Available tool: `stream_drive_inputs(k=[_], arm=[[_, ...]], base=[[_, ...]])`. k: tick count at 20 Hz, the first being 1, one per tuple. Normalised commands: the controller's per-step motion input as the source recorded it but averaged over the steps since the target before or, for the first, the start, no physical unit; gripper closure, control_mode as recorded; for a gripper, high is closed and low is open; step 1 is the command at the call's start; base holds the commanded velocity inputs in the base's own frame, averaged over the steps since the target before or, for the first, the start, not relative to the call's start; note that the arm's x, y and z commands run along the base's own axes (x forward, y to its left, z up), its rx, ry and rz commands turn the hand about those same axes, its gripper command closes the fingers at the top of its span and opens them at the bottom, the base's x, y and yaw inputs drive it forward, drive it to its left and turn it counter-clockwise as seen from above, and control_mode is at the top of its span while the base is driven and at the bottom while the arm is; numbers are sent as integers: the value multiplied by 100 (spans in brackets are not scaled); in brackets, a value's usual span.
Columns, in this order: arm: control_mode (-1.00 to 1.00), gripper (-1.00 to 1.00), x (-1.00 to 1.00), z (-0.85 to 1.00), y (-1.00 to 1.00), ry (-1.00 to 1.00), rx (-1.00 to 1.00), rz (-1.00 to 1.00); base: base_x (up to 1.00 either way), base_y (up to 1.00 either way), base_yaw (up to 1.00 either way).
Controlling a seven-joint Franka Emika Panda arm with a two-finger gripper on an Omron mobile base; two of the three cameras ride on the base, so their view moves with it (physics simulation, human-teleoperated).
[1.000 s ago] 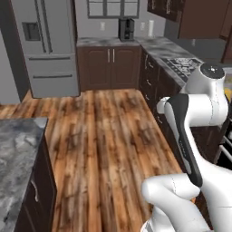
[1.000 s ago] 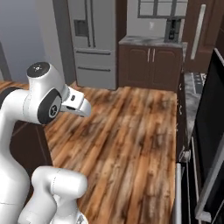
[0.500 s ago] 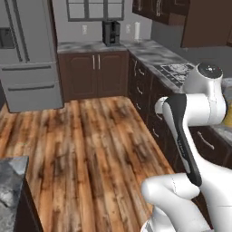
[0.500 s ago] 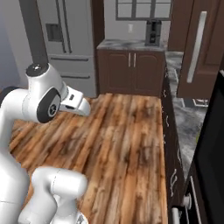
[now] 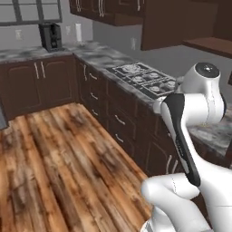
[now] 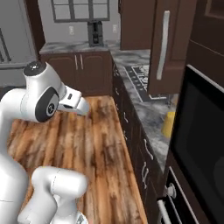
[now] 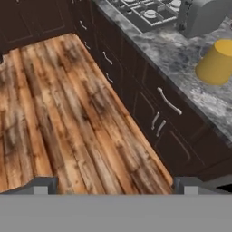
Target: There is a tray on the dining counter. Grab the cup, mug, and pitcher and place them on the tray. The pitcher may be placed next to the tray if it cannot fit the tray.
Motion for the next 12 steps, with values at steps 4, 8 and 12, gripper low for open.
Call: stream_drive_inputs(k=[4, 8, 12], arm=[[100, -100, 0, 0, 0, 0, 0, 0], [100, -100, 0, 0, 0, 0, 0, 0], [100, -100, 0, 0, 0, 0, 0, 0]], base=[[52, 56, -49], [44, 68, -47], [27, 59, -48]])
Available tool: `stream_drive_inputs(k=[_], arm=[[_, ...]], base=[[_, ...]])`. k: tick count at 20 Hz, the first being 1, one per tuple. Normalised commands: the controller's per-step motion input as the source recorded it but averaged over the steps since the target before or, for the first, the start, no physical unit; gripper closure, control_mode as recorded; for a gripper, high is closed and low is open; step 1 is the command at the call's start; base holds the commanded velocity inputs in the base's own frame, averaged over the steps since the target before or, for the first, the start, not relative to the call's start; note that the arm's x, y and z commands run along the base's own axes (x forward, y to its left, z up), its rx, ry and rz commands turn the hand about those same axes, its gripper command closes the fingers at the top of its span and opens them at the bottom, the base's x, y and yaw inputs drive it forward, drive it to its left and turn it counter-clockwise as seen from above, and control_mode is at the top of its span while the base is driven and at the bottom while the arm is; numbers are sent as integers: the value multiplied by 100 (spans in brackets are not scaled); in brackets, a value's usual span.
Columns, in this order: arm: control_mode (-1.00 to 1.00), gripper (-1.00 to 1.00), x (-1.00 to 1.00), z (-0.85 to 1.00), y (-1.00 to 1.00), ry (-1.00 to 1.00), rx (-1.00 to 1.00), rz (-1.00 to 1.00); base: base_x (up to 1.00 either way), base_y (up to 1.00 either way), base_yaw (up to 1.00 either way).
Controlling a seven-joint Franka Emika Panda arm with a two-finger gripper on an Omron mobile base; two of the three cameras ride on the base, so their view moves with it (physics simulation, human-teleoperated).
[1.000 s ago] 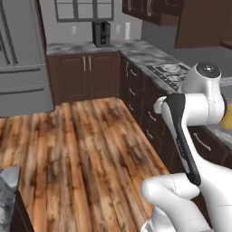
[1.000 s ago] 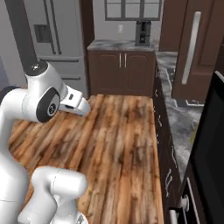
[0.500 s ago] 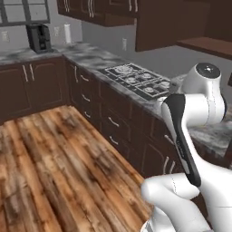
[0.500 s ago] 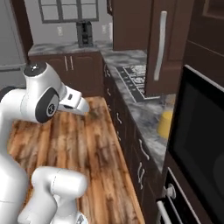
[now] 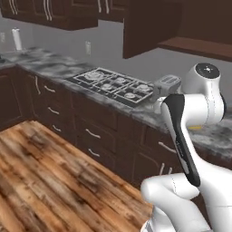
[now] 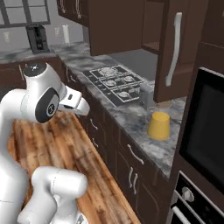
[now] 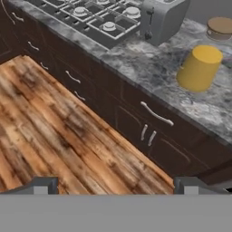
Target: There is a tray on the dining counter. Grab the cup, mug, and pitcher and place them on the tray. The pitcher may be placed next to the tray if it cannot fit the tray.
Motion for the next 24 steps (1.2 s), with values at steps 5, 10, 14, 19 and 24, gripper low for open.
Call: stream_drive_inputs(k=[5, 10, 14, 19, 24], arm=[[100, -100, 0, 0, 0, 0, 0, 0], [100, -100, 0, 0, 0, 0, 0, 0], [100, -100, 0, 0, 0, 0, 0, 0], [100, -100, 0, 0, 0, 0, 0, 0], [100, -100, 0, 0, 0, 0, 0, 0]], base=[[23, 48, -46], [44, 48, -46], [72, 24, -26], [60, 5, -31], [34, 3, -44]])
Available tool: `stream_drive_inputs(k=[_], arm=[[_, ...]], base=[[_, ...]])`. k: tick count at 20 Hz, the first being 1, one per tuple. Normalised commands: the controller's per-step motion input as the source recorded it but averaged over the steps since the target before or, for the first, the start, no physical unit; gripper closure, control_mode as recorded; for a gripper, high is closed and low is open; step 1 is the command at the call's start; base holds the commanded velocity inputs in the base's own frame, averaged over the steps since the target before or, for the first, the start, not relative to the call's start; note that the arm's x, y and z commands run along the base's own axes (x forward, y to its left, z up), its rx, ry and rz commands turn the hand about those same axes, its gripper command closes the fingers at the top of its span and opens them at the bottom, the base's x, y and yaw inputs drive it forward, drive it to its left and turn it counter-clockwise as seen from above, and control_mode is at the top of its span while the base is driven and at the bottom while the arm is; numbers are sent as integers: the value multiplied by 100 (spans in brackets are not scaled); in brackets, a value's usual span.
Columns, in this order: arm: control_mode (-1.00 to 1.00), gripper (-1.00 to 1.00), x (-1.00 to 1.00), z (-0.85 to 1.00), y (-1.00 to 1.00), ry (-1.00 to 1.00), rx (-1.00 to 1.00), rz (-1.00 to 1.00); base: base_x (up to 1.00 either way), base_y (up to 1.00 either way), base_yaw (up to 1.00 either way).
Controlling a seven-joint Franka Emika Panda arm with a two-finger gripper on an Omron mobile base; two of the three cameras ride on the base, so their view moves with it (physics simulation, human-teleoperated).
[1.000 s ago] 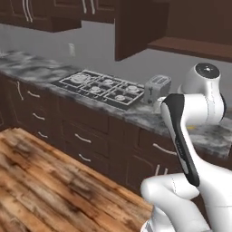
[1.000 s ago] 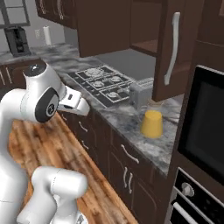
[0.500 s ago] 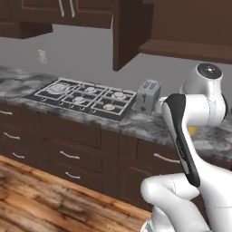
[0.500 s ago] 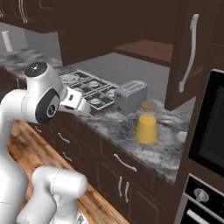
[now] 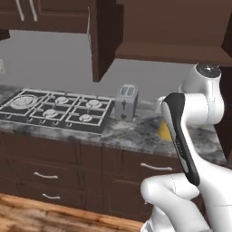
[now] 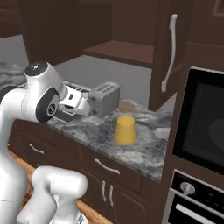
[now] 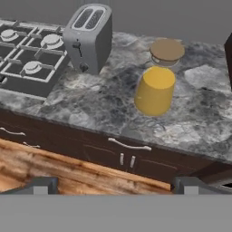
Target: There is a tray on the dining counter. Grab the cup, mug, and pitcher and place them on the tray. The pitcher may be placed next to the tray if it cannot fit the tray.
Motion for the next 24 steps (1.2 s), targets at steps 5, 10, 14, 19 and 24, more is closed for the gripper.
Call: stream_drive_inputs(k=[5, 10, 14, 19, 24], arm=[[100, -100, 0, 0, 0, 0, 0, 0], [100, -100, 0, 0, 0, 0, 0, 0], [100, -100, 0, 0, 0, 0, 0, 0], [100, -100, 0, 0, 0, 0, 0, 0], [100, -100, 0, 0, 0, 0, 0, 0]], base=[[24, 19, -39], [19, 39, -40], [0, 43, -38], [6, 42, -30], [22, 36, -21]])
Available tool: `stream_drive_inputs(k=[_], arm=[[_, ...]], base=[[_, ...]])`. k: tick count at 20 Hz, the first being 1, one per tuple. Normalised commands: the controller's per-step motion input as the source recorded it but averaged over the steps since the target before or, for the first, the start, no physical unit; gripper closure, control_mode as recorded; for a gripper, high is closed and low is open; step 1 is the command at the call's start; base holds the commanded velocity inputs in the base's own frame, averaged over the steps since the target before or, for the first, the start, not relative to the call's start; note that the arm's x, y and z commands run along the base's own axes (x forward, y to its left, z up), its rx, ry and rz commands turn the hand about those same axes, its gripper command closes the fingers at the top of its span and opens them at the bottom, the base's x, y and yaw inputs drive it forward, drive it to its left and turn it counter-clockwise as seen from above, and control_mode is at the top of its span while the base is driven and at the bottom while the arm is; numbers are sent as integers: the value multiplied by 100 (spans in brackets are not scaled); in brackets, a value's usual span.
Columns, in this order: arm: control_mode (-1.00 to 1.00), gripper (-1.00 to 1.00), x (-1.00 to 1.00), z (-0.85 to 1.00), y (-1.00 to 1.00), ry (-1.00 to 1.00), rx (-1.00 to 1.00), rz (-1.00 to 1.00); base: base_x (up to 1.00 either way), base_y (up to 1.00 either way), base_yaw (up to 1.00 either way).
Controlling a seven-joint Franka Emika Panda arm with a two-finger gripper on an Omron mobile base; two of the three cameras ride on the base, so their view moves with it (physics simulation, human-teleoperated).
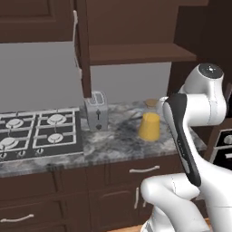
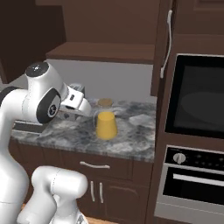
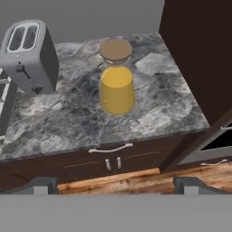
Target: There is a tray on the dining counter. Grab the cup, mug, and pitcher and place them on the tray. The pitcher may be placed next to the tray if it cannot fit the tray.
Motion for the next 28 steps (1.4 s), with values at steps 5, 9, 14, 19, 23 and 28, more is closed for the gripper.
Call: stream_drive_inputs(k=[5, 9, 14, 19, 23, 28], arm=[[100, -100, 0, 0, 0, 0, 0, 0], [100, -100, 0, 0, 0, 0, 0, 0], [100, -100, 0, 0, 0, 0, 0, 0], [100, -100, 0, 0, 0, 0, 0, 0], [100, -100, 0, 0, 0, 0, 0, 0], [100, -100, 0, 0, 0, 0, 0, 0]], base=[[46, 31, -20], [15, 31, -20], [24, 38, -18], [33, 38, -7], [20, 41, -3], [27, 41, 0]])
